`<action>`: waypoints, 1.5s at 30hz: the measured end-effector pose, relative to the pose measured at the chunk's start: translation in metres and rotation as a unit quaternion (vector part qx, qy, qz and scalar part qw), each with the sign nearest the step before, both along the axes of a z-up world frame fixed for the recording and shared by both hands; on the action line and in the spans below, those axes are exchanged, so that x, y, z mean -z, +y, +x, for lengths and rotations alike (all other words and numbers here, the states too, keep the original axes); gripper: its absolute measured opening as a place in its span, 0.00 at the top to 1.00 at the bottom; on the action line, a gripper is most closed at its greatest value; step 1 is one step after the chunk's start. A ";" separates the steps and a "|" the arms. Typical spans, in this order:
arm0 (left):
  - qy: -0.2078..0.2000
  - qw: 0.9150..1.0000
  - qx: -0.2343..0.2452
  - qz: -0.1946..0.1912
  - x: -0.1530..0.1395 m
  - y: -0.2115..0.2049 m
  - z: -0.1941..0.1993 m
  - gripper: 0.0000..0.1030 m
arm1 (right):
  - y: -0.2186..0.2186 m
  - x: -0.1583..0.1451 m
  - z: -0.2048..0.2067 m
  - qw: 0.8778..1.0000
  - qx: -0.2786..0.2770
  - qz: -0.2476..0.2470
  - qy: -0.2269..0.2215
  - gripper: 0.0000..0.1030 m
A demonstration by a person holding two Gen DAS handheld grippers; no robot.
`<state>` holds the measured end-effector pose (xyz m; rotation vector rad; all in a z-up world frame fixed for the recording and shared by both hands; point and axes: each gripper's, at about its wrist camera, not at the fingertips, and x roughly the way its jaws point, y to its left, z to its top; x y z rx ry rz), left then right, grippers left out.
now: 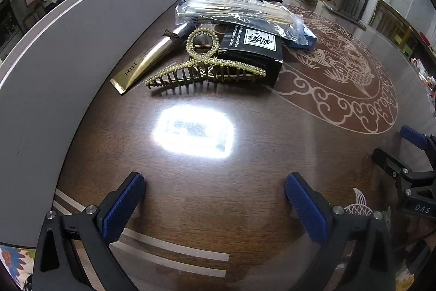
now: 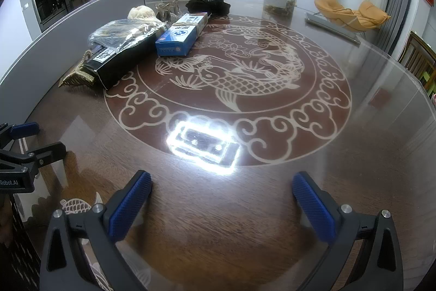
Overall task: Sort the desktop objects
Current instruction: 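Bring both tools back over the table, then grasp the black soap box with the right tool and lift it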
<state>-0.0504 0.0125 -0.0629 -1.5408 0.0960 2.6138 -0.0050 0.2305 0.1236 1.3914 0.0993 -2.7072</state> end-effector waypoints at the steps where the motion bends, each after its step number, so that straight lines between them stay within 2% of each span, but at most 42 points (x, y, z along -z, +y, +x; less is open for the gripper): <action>1: 0.000 1.000 0.000 0.000 0.000 0.000 0.000 0.00 | 0.000 0.000 0.000 1.000 0.000 0.000 0.000 0.00; 16: -0.003 1.000 0.002 0.000 0.001 0.000 -0.002 0.00 | -0.001 0.001 -0.001 1.000 0.000 0.000 0.000 0.00; 23: -0.003 0.999 -0.053 0.002 0.001 -0.021 -0.007 0.00 | -0.002 0.001 -0.001 1.000 0.000 0.000 0.000 0.00; 35: 0.002 0.997 -0.071 0.001 0.002 -0.026 -0.008 0.00 | -0.002 0.001 -0.001 1.000 0.002 -0.001 0.000 0.00; 41: 0.002 0.997 -0.072 0.002 0.002 -0.026 -0.008 0.00 | -0.025 0.001 -0.035 0.999 -0.029 -0.001 -0.016 0.00; 43: 0.002 0.997 -0.072 0.001 0.002 -0.027 -0.008 0.00 | -0.040 -0.002 -0.057 0.998 -0.058 -0.023 -0.032 0.00; 45: 0.001 0.997 -0.076 0.001 0.001 -0.030 -0.007 0.00 | -0.054 -0.008 -0.081 0.991 -0.080 -0.091 -0.051 0.00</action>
